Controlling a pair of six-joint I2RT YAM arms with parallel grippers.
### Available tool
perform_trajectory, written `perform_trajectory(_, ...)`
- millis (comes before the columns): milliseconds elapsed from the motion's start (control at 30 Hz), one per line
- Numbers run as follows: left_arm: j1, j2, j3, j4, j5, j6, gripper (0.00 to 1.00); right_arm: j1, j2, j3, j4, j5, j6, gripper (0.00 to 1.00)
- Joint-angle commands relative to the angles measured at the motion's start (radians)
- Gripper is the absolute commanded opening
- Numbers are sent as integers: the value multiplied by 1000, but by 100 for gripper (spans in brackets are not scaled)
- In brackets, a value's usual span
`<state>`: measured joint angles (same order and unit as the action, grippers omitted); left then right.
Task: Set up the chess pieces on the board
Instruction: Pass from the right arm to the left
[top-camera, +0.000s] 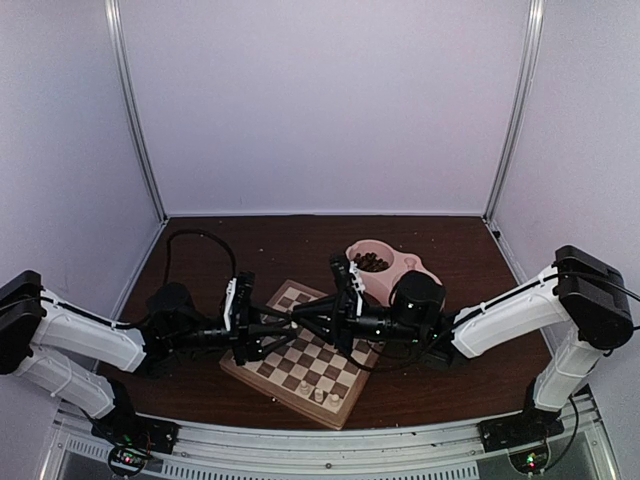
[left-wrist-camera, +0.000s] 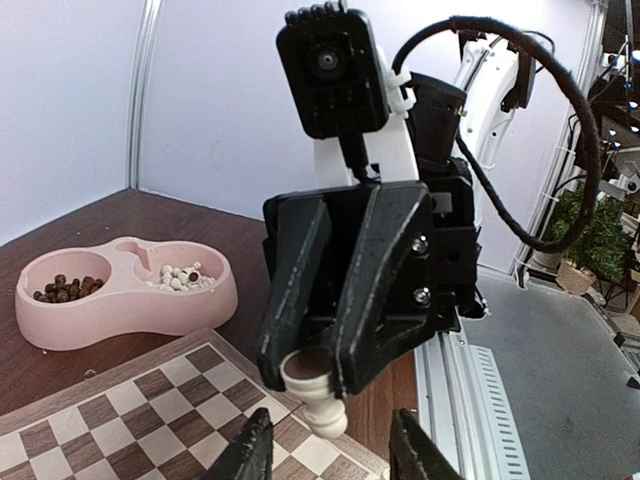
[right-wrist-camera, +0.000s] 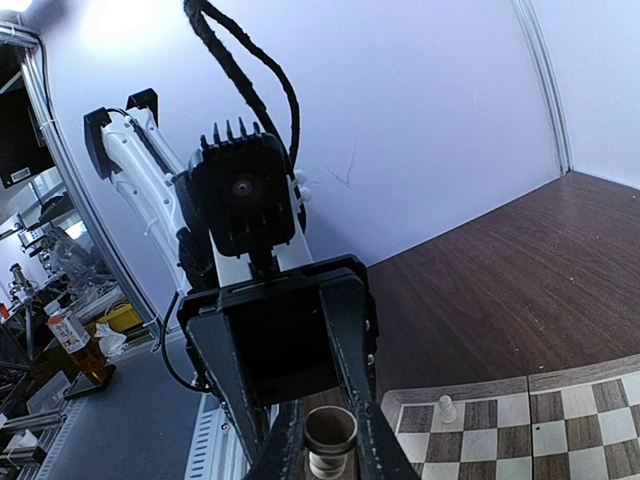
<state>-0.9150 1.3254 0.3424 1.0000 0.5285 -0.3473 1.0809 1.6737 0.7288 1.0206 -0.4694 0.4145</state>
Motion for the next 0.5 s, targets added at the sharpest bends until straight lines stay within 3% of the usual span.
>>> perform_trajectory(0,4,7,-30,135,-69,-27,41,7,6,21,23,3,17,5)
perform_trajectory(200,2,32,-92,291,-141,18,35,8,8,34,19,84,134,5)
perform_trajectory(467,-70,-112,-105,115,-361,259,47,13,-36,40,-47,207,183,5)
